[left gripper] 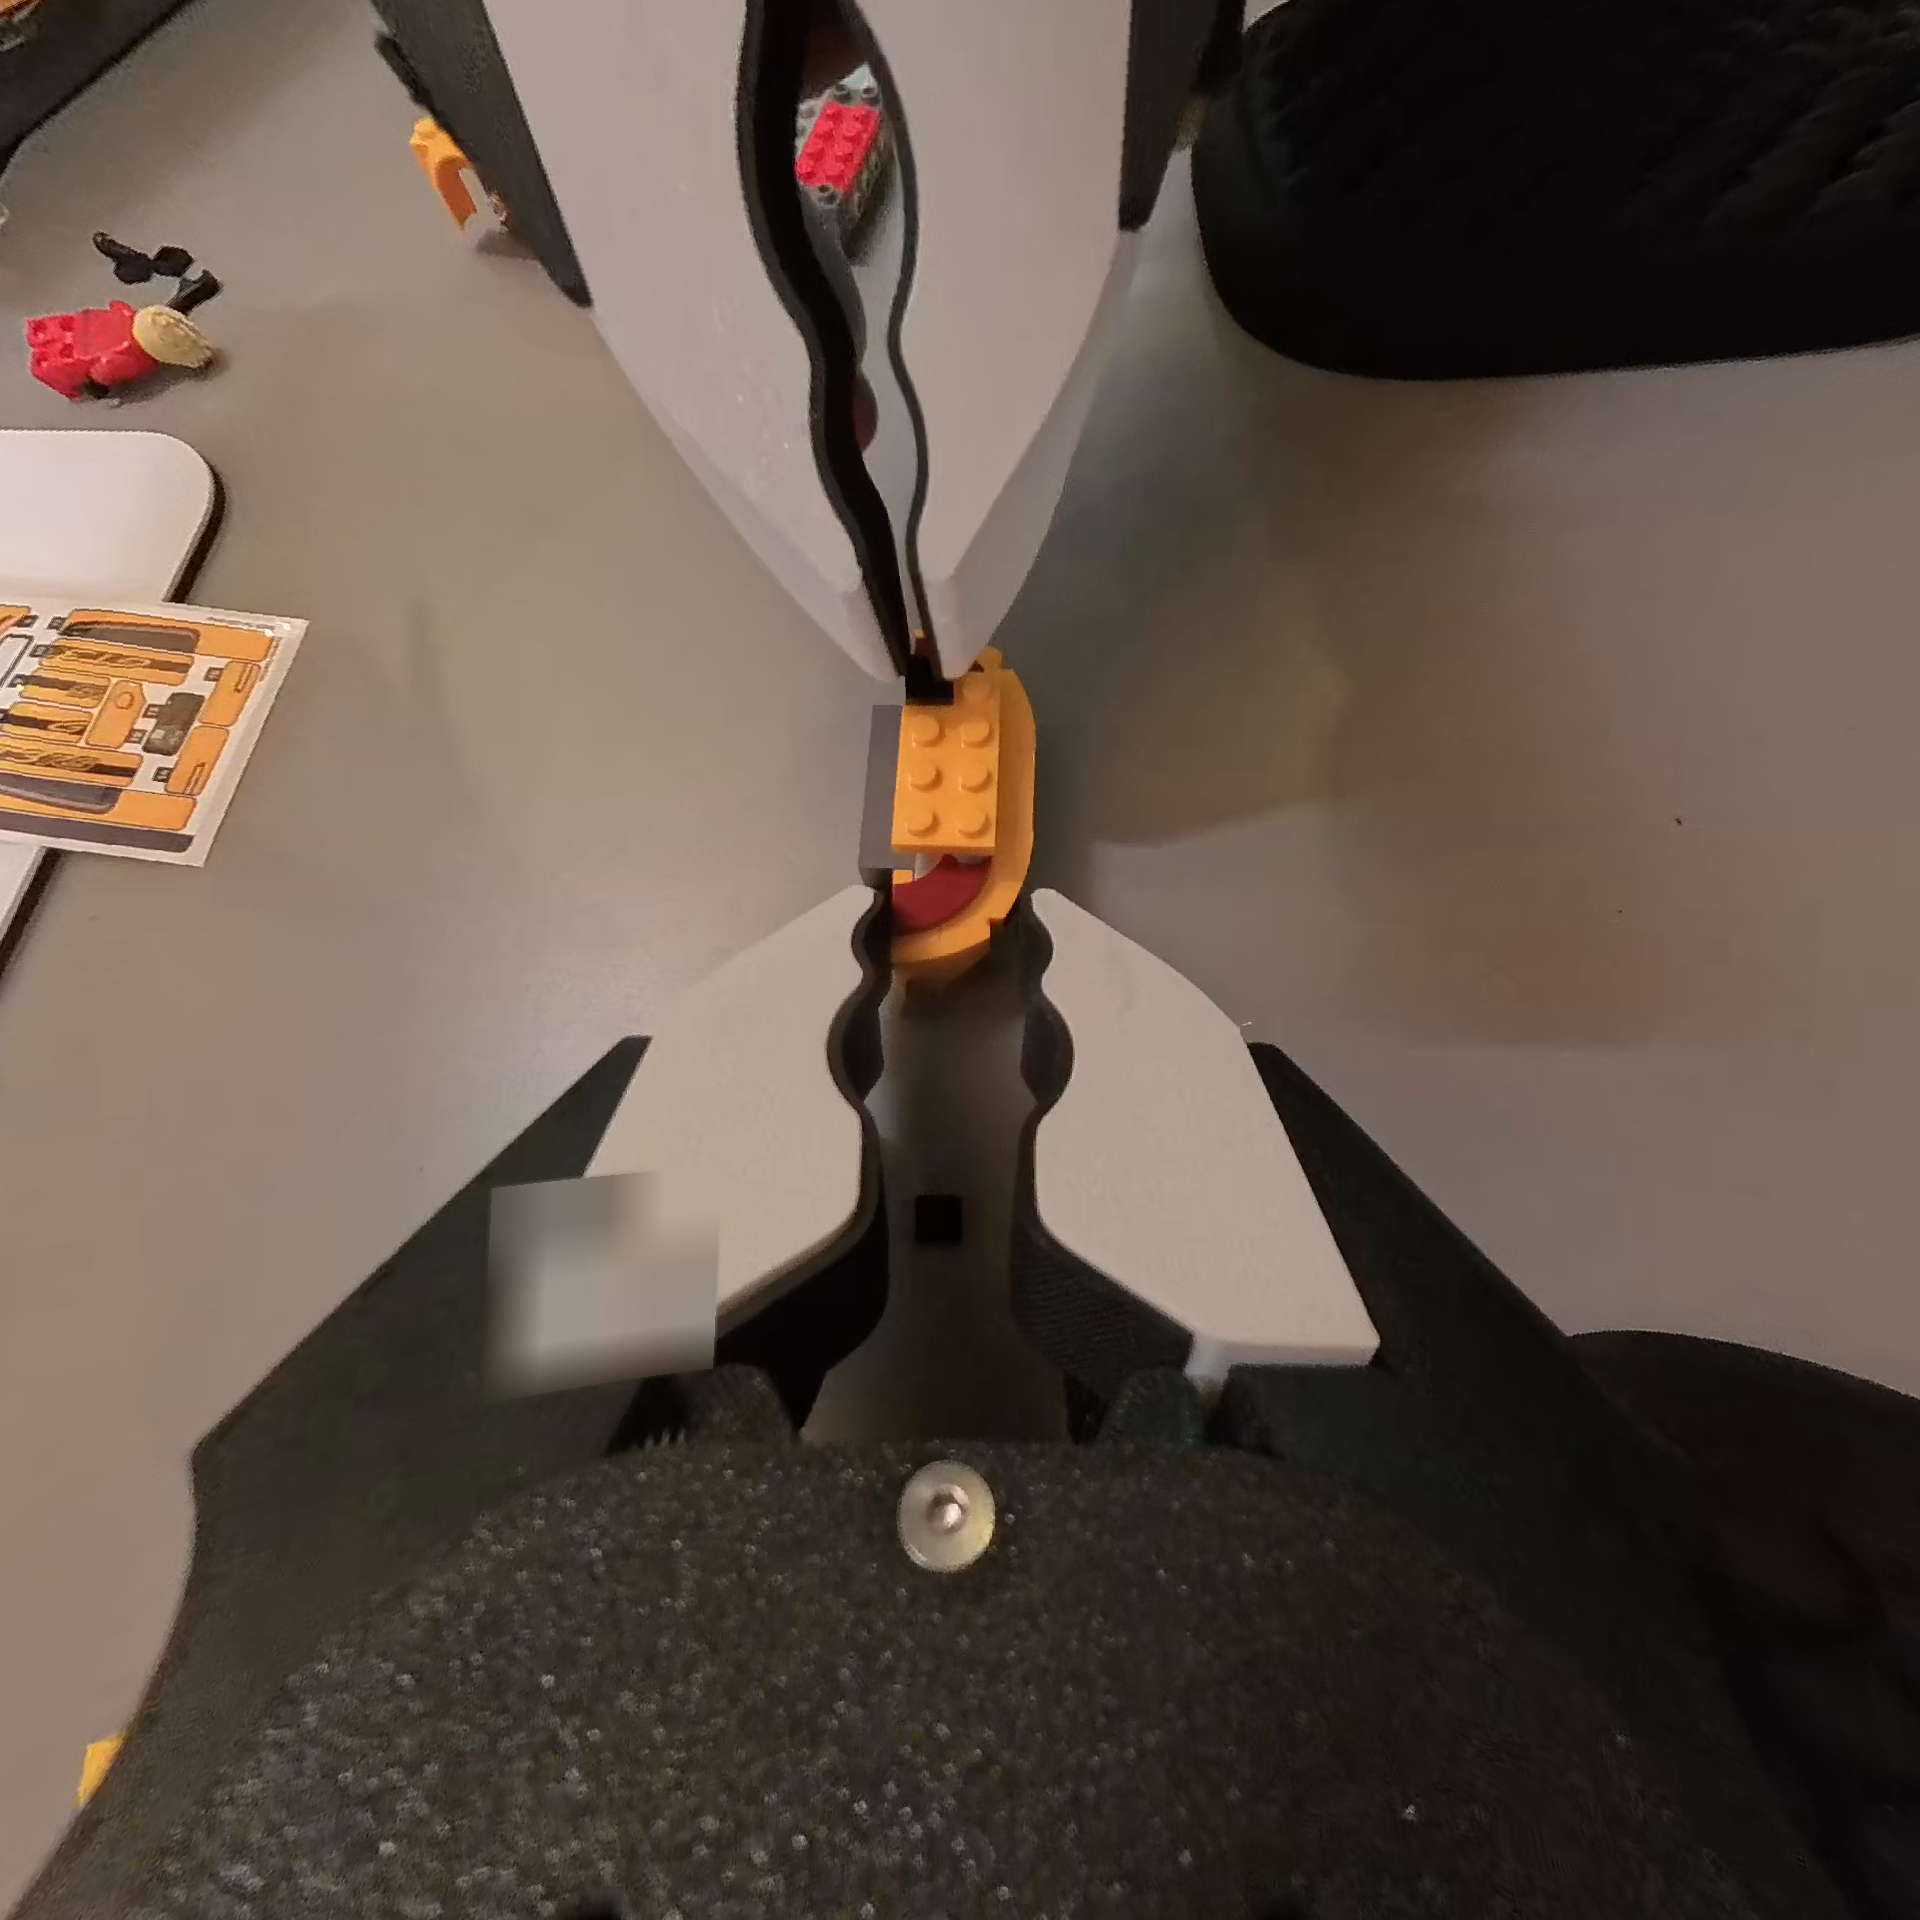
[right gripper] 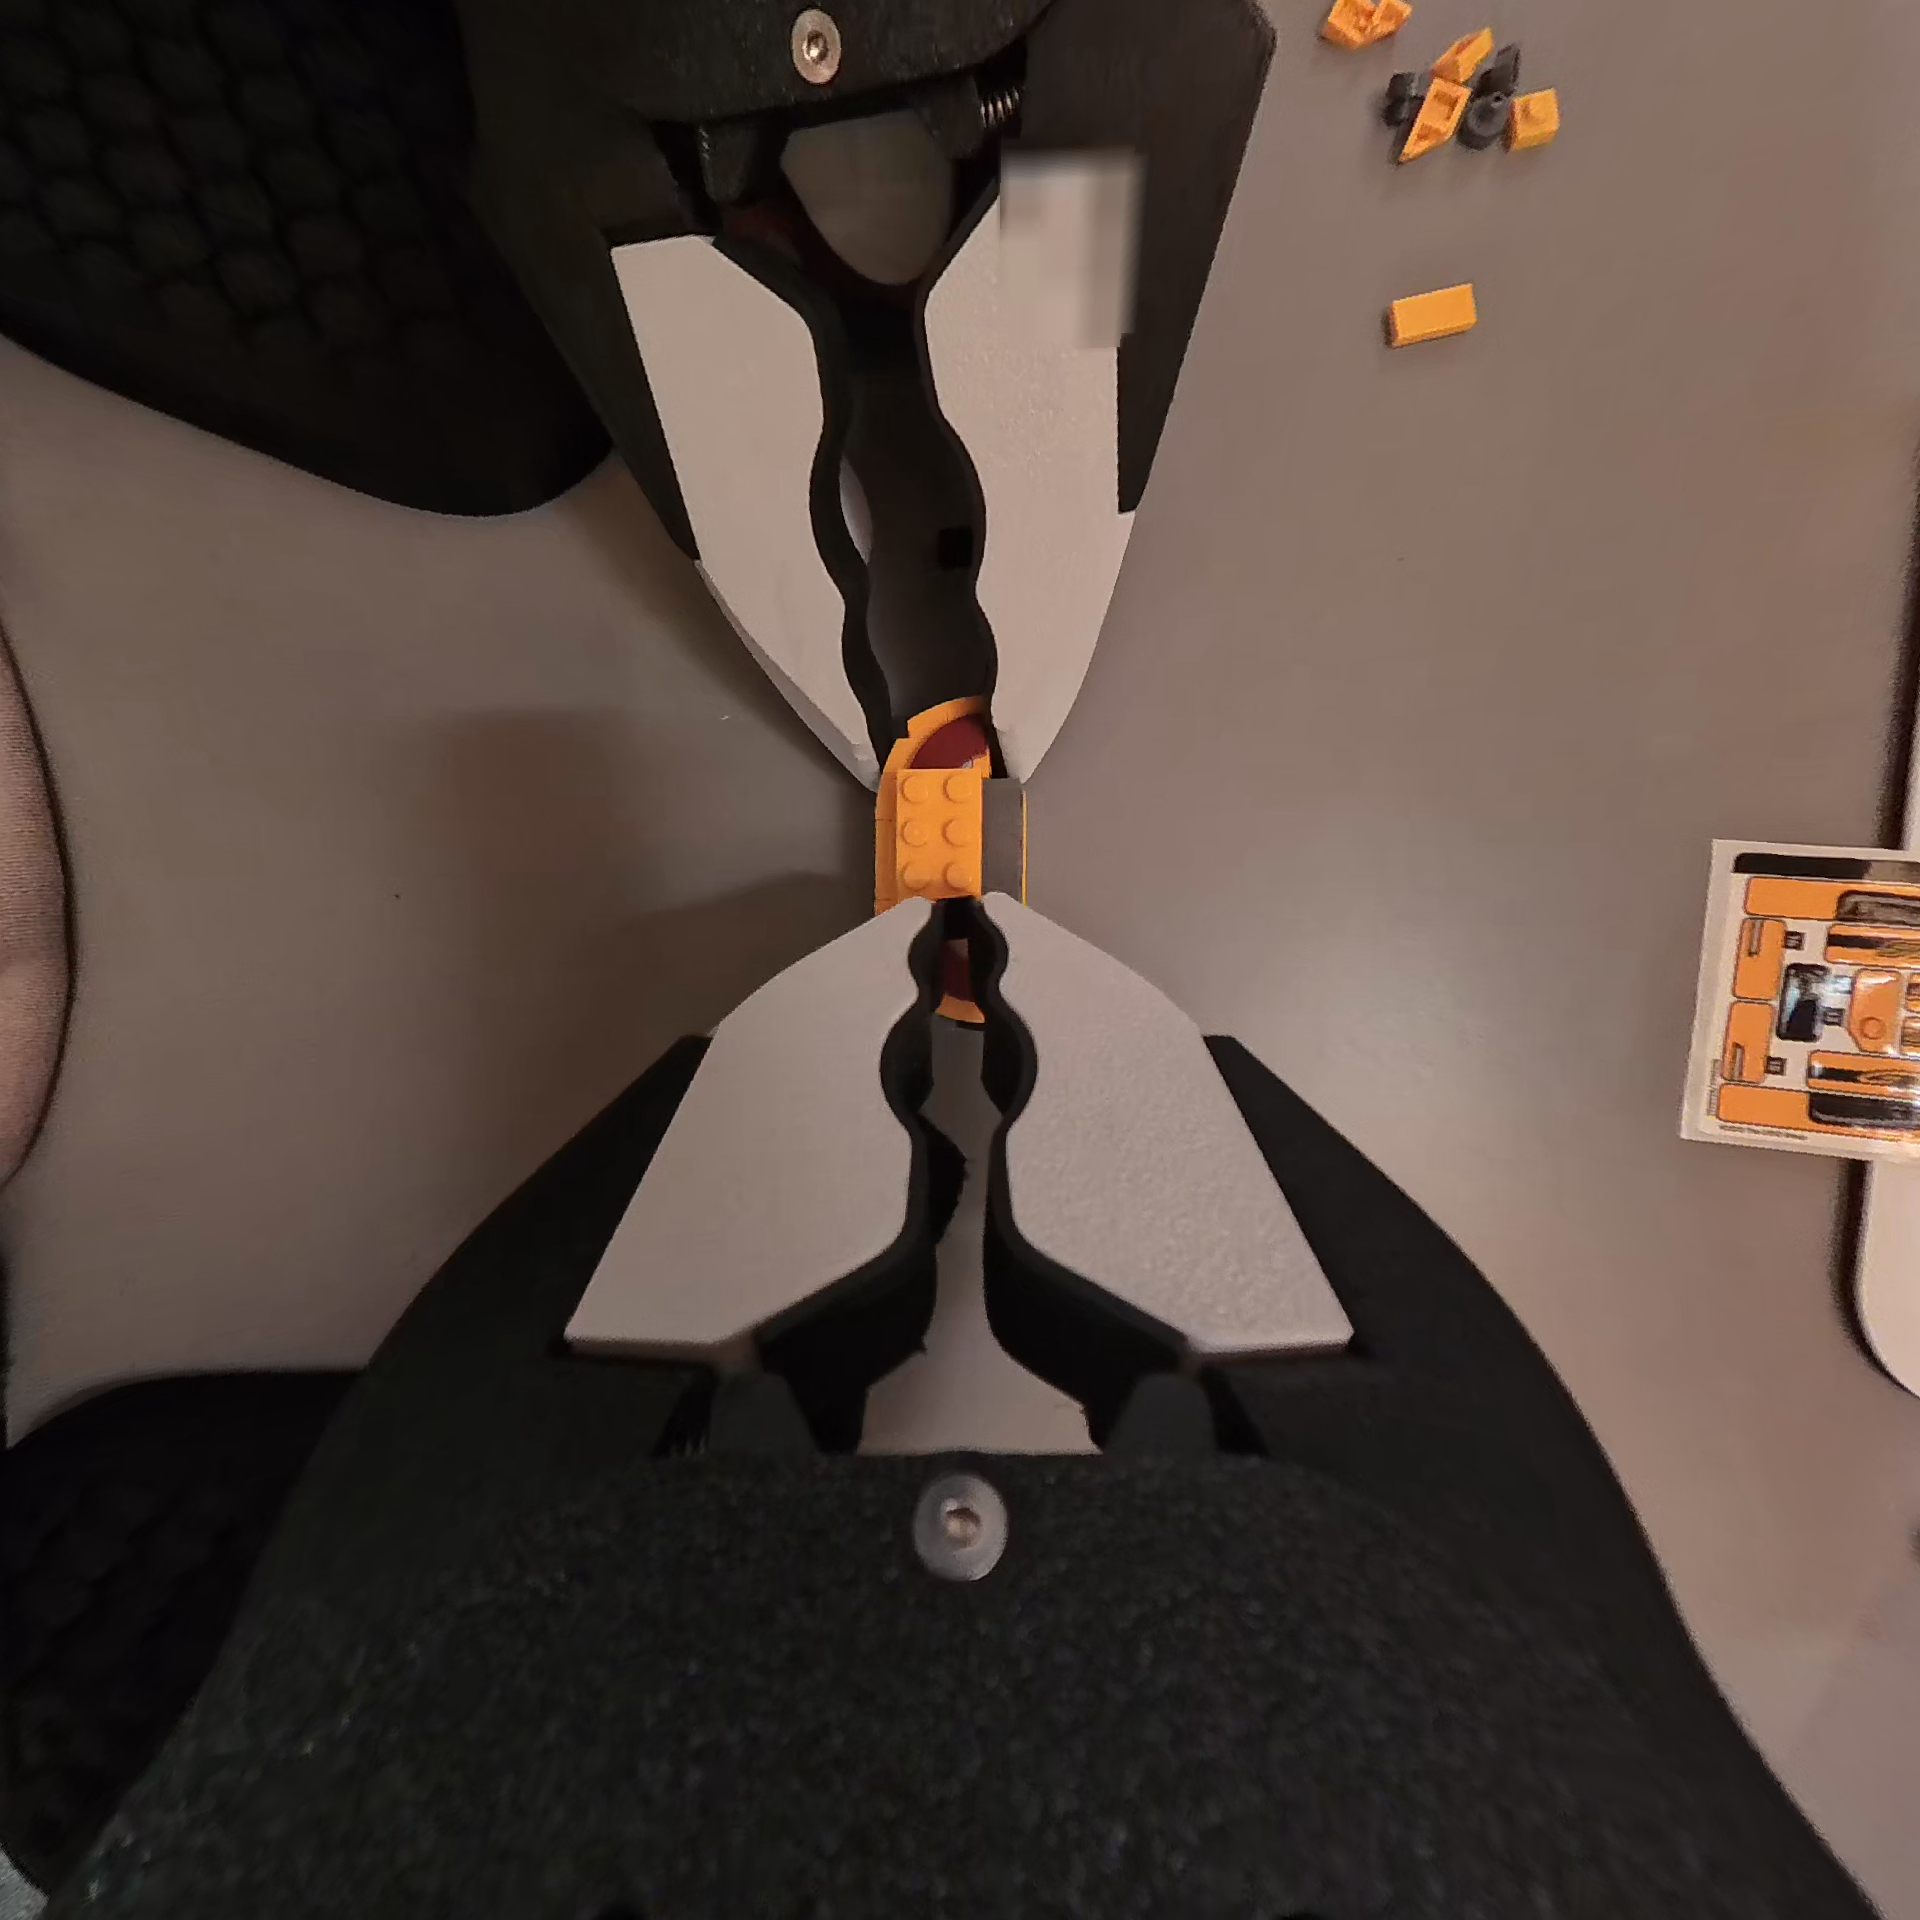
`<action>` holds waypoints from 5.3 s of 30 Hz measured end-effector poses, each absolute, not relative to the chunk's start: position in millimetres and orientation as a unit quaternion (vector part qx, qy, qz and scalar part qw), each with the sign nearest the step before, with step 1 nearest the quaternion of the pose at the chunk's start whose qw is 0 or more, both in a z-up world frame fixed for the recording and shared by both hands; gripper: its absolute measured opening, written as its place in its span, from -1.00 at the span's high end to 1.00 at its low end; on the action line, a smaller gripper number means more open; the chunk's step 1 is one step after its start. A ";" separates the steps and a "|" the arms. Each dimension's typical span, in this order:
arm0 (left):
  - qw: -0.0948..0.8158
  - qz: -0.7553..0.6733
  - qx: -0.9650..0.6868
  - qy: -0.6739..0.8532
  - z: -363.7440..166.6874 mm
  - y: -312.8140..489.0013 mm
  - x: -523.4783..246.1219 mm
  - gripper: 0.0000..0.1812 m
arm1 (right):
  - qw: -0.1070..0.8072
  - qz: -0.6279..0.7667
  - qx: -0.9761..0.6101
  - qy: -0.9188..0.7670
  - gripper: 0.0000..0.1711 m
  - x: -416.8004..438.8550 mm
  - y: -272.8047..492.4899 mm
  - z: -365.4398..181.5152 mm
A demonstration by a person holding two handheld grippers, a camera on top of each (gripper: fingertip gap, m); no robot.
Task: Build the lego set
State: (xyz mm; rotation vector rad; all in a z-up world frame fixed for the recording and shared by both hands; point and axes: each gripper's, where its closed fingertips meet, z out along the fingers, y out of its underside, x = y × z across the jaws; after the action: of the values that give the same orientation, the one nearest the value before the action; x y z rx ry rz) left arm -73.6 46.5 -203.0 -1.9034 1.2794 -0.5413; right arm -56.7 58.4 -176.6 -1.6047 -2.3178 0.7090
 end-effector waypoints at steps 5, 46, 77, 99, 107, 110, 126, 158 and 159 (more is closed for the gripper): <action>0.382 -0.213 -0.746 0.502 -203.2 46.4 -73.4 0.76 | 0.111 0.236 -0.552 -0.792 0.97 -56.8 58.6 -177.1; 0.381 -0.209 -0.742 0.510 -204.2 42.4 -70.4 0.77 | 0.082 0.278 -0.542 -0.789 0.71 -64.3 56.1 -179.8; 0.371 -0.213 -0.749 0.506 -205.7 47.7 -60.0 0.52 | 0.131 0.154 -0.520 -0.830 0.81 -57.6 50.2 -185.7; 0.412 -0.221 -0.748 0.471 -190.4 55.5 -63.6 0.66 | 0.183 0.150 -0.511 -0.826 0.79 -61.2 54.0 -170.3; 0.420 -0.221 -0.749 0.462 -172.0 56.3 -67.0 0.66 | 0.307 0.179 -0.456 -0.816 0.65 -66.5 50.2 -128.3; 0.414 -0.214 -0.754 0.464 -160.3 55.3 -68.3 0.66 | 0.383 0.145 -0.397 -0.821 0.49 -64.2 45.0 -119.3; 0.390 -0.303 -0.787 0.370 -63.6 53.9 -56.2 0.66 | 0.529 -0.073 -0.293 -0.793 0.56 -64.3 55.8 -52.9; 0.393 -0.396 -0.778 0.289 -27.0 43.8 -44.8 0.67 | 0.535 -0.080 -0.349 -0.765 0.56 -62.3 51.4 -23.8; 0.395 -0.398 -0.777 0.287 -25.9 43.8 -44.9 0.67 | 0.536 -0.076 -0.354 -0.763 0.56 -62.4 51.3 -22.9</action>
State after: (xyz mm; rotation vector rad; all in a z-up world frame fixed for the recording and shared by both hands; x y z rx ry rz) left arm -44.9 43.8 -25.9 -1.9703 0.7266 -1.0094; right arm -62.4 51.3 -22.9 -0.8421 -1.8170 -0.1806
